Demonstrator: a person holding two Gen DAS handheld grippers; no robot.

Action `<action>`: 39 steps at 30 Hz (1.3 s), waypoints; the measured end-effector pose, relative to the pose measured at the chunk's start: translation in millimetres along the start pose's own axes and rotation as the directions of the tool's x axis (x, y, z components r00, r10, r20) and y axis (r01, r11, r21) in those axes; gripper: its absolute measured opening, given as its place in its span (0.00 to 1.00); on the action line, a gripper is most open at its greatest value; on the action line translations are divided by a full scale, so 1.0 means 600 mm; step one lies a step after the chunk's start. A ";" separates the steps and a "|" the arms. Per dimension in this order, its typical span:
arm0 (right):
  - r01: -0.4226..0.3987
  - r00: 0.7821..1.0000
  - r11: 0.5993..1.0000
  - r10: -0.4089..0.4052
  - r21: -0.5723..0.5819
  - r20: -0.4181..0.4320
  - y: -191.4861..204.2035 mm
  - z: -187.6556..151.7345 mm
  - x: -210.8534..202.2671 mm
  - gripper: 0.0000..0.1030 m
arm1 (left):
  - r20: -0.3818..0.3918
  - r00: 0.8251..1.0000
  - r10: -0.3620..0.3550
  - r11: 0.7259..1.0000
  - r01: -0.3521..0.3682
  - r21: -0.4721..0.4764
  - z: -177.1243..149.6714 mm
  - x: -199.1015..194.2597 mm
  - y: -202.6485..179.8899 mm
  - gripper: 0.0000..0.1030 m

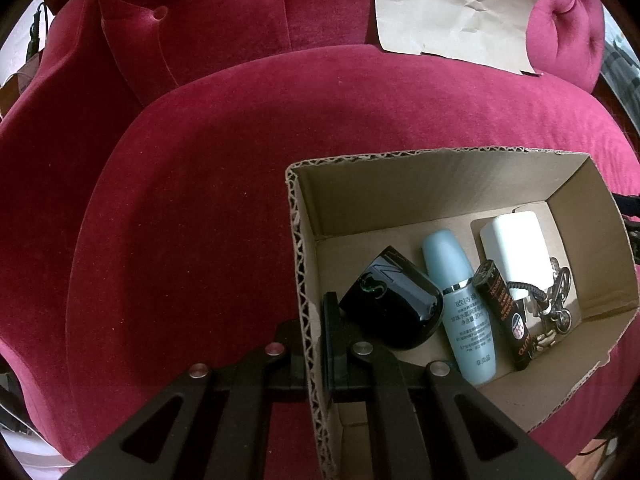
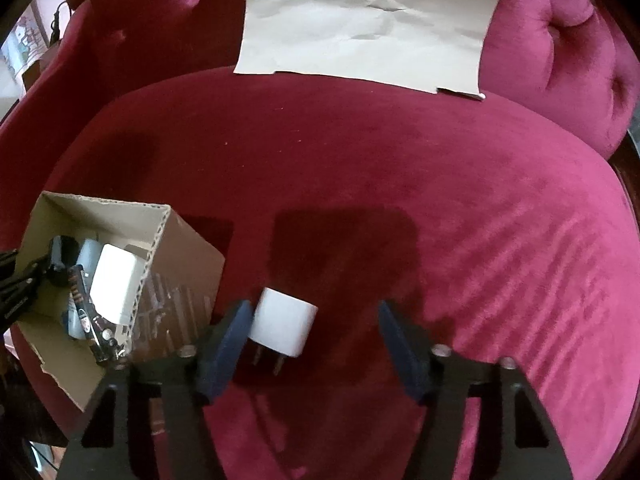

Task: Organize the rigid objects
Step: 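Move the right gripper to the white plug charger and close on it, then carry the white plug charger with the right gripper over the box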

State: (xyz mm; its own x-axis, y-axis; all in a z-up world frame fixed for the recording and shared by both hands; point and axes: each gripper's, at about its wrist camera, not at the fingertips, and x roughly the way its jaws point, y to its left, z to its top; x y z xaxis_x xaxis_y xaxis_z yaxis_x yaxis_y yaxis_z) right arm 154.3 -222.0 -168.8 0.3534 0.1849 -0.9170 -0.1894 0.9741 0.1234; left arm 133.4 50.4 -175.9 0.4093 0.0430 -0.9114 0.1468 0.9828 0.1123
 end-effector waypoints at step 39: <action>0.068 0.997 0.998 -0.068 0.014 0.042 0.041 0.012 -0.084 0.28 | 0.004 1.000 0.000 1.000 0.000 0.000 -0.002 -0.002 -0.001 0.04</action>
State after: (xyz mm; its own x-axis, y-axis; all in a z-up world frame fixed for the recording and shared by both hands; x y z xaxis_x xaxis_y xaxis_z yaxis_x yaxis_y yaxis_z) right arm 138.7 -206.5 -116.8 0.4037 0.1232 -0.9066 -0.1522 0.9861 0.0663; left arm 131.6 49.9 -175.7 0.4125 0.0419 -0.9100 0.1465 0.9829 0.1117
